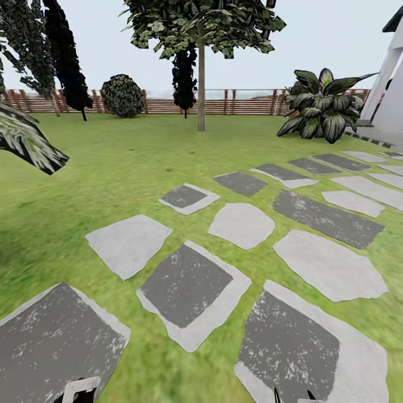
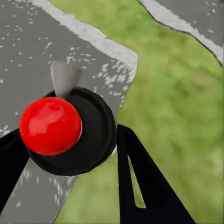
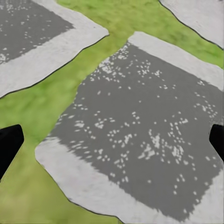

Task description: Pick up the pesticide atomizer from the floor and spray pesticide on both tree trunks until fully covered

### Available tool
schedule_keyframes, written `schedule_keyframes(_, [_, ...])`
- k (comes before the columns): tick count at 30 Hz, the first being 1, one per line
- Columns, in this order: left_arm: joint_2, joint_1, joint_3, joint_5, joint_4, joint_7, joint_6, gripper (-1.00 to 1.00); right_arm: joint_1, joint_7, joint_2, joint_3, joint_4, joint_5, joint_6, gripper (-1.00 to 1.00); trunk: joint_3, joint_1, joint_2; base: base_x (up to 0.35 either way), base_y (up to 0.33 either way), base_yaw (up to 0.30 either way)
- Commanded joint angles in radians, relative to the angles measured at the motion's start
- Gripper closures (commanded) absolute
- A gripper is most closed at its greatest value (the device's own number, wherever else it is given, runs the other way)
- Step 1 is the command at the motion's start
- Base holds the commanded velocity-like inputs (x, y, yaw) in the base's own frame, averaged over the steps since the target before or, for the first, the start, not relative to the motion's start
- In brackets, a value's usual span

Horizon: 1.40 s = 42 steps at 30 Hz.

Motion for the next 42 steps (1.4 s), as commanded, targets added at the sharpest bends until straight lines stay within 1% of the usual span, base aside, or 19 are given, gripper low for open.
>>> schedule_keyframes(1, [-0.001, -0.001, 0.009, -0.01, 0.001, -0.005, -0.004, 1.0, -0.001, -0.004, 0.0, 0.001, 0.001, 0.002, -0.002, -1.0, -0.001, 0.0, 0.0, 0.34, 0.0, 0.0])
schedule_keyframes(15, [-0.001, -0.001, 0.009, -0.01, 0.001, -0.005, -0.004, 1.0, -0.001, -0.004, 0.003, 0.001, 0.0, 0.001, -0.003, -1.0, -0.007, 0.0, 0.0, 0.34, 0.0, 0.0])
schedule_keyframes(42, [-0.001, -0.001, 0.009, -0.01, 0.001, -0.005, -0.004, 1.0, -0.001, -0.004, 0.001, 0.001, 0.001, 0.002, -0.002, -1.0, -0.007, 0.0, 0.0, 0.34, 0.0, 0.0])
